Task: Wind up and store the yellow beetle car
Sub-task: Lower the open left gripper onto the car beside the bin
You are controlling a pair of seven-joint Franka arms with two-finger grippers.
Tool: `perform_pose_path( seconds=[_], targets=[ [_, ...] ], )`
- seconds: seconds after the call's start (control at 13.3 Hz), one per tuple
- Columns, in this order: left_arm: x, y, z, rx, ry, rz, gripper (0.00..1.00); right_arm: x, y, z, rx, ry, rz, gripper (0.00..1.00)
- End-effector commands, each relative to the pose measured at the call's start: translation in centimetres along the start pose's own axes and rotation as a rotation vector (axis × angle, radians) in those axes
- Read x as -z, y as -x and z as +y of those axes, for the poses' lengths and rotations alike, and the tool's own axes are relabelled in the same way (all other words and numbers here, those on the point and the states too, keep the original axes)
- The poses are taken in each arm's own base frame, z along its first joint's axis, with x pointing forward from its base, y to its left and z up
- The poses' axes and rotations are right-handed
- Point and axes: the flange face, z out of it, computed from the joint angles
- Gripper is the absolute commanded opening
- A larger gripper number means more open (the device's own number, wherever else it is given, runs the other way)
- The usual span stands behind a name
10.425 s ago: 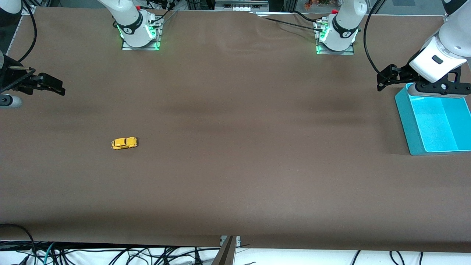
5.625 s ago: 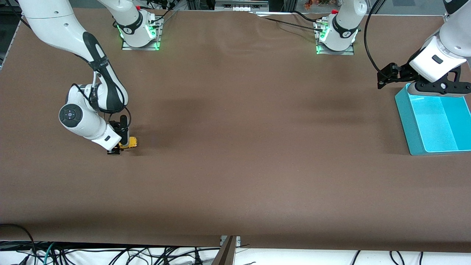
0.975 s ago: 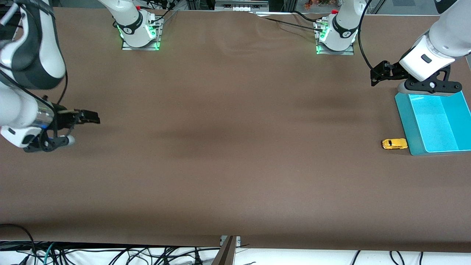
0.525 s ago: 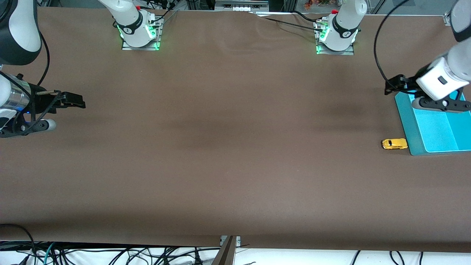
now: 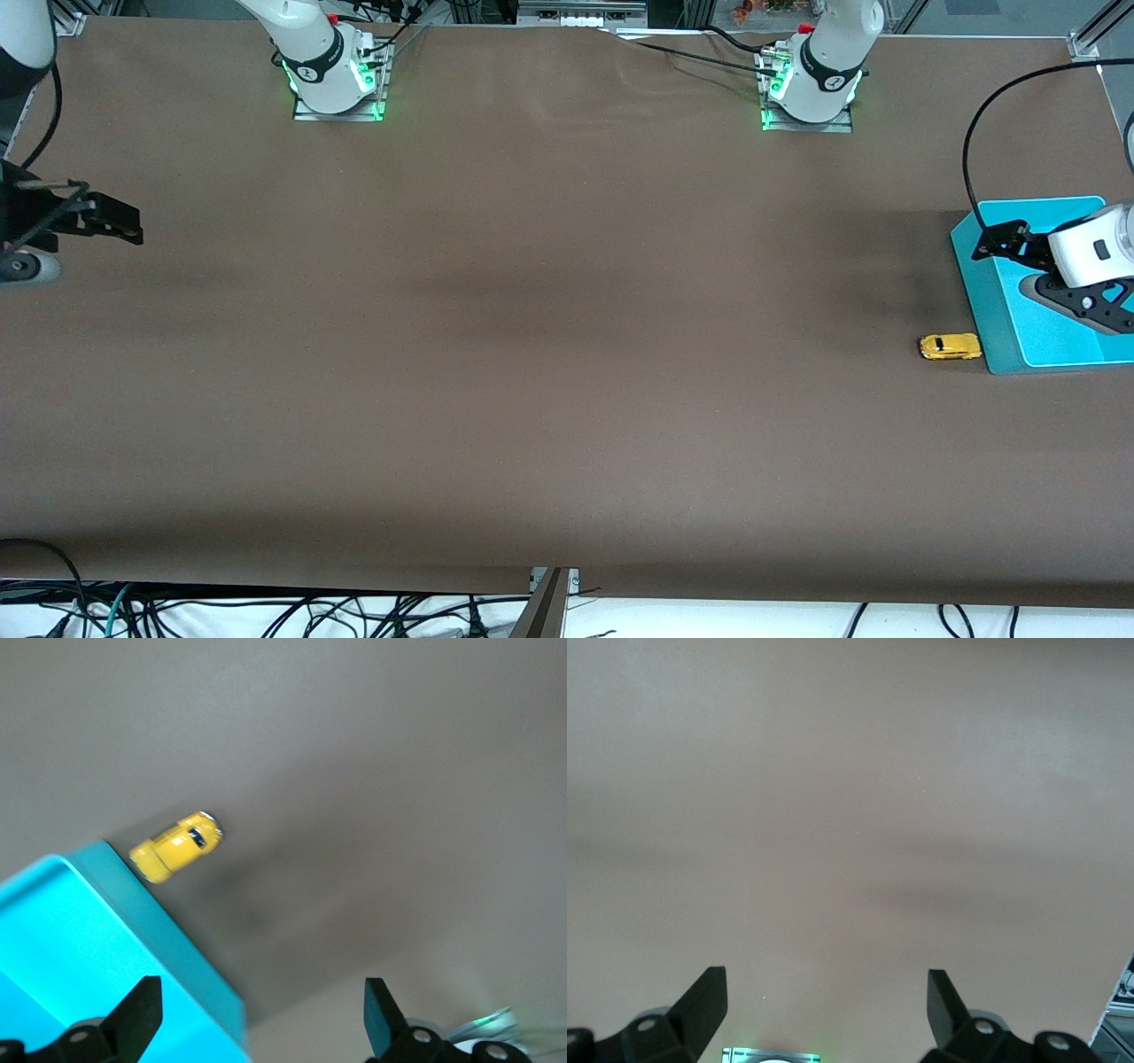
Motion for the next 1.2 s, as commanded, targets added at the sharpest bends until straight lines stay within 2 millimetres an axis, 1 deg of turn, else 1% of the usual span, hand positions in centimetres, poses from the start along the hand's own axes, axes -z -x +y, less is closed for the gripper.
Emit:
perform_pose_path(
  seconds=[0.0, 0.07, 0.15, 0.22, 0.3, 0.38, 0.53, 0.6, 0.82, 0.9, 1.05, 1.12],
  targets=[
    [-3.7, 0.8, -1.8, -0.208, -0.062, 0.015, 1.0, 0.4, 1.2, 0.6, -0.019, 0.014, 0.0, 1.0],
    [-5.8, 1.0, -2.6, -0.24, -0.082, 0.039, 1.0, -0.1, 1.3, 1.3, -0.033, 0.001, -0.007, 1.0],
    [-7.8, 0.7, -3.2, -0.332, -0.116, 0.051, 1.0, -0.6, 1.5, 1.8, -0.046, -0.029, -0.014, 1.0],
    [-9.6, -0.1, -3.9, -0.435, -0.136, 0.049, 1.0, -0.8, 1.8, 1.7, -0.059, -0.057, -0.018, 1.0],
    [-11.8, -0.7, -4.9, -0.482, -0.137, 0.056, 1.0, -1.0, 2.1, 1.7, -0.063, -0.062, -0.021, 1.0],
    [-13.7, -0.4, -6.5, -0.502, -0.154, 0.07, 1.0, -1.1, 2.2, 1.7, -0.064, -0.064, -0.025, 1.0],
    [-17.5, -1.2, -8.1, -0.588, -0.187, 0.097, 1.0, -0.8, 2.3, 1.6, -0.064, -0.064, -0.021, 1.0],
    [-18.7, -0.7, -8.7, -0.606, -0.179, 0.094, 1.0, -0.9, 2.3, 1.4, -0.064, -0.065, -0.022, 1.0],
    [-22.0, -0.8, -8.8, -0.633, -0.131, 0.079, 1.0, -0.9, 2.2, 1.0, -0.112, -0.082, -0.027, 1.0],
    [-22.8, -0.4, -9.0, -0.636, -0.119, 0.075, 1.0, -0.9, 2.2, 0.9, -0.11, -0.083, -0.024, 1.0],
    [-23.4, -0.7, -9.2, -0.671, -0.133, 0.083, 1.0, -1.3, 1.7, 0.9, -0.102, -0.082, -0.031, 1.0],
    [-24.2, -0.6, -9.6, -0.679, -0.142, 0.09, 1.0, -1.8, 1.3, 1.0, -0.097, -0.083, -0.037, 1.0]
  ],
)
